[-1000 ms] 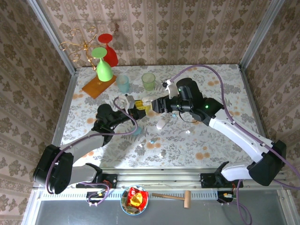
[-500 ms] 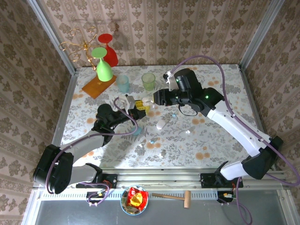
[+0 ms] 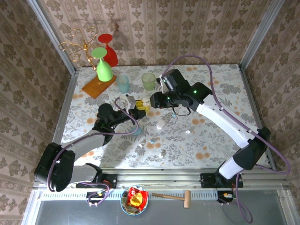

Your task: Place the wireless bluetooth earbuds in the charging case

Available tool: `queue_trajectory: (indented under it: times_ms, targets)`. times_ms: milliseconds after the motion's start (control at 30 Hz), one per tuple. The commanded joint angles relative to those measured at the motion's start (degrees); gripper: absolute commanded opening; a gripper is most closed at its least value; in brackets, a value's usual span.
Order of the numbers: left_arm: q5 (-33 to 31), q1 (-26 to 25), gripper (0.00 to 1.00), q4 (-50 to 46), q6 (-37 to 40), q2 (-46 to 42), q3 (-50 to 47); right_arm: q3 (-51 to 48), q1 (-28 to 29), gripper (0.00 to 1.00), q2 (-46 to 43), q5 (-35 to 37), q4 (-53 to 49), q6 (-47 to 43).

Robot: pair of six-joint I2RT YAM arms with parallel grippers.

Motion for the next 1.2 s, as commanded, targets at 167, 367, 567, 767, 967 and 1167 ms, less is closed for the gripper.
queue_trajectory:
  times_ms: [167, 367, 567, 767, 967, 1167]
  targets:
    - [0.9, 0.7, 0.0, 2.4, 1.8, -0.3, -1.4, 5.4, 0.8, 0.36, 3.8, 0.9, -3.7, -0.4]
    - [1.5, 0.8, 0.0, 2.4, 2.0, -0.6, -1.7, 6.6, 1.0, 0.34, 5.4, 0.8, -4.2, -0.7]
    - [2.0, 0.8, 0.0, 2.4, 2.0, -0.7, -1.8, 7.3, 1.0, 0.32, 6.8, 0.5, -4.6, -1.1]
    - [1.8, 0.9, 0.0, 2.2, 1.7, -0.9, -2.0, 7.5, 1.0, 0.25, 7.4, 0.4, -5.3, -2.0]
    - [3.3, 2.3, 0.0, 3.3, -2.1, -1.0, -2.0, 5.2, 0.8, 0.2, 5.4, -3.5, -3.3, -9.2]
    - [7.8, 3.3, 0.0, 5.5, -7.7, -2.1, -2.1, 2.7, -0.8, 0.2, 4.0, -12.4, -1.9, -19.4]
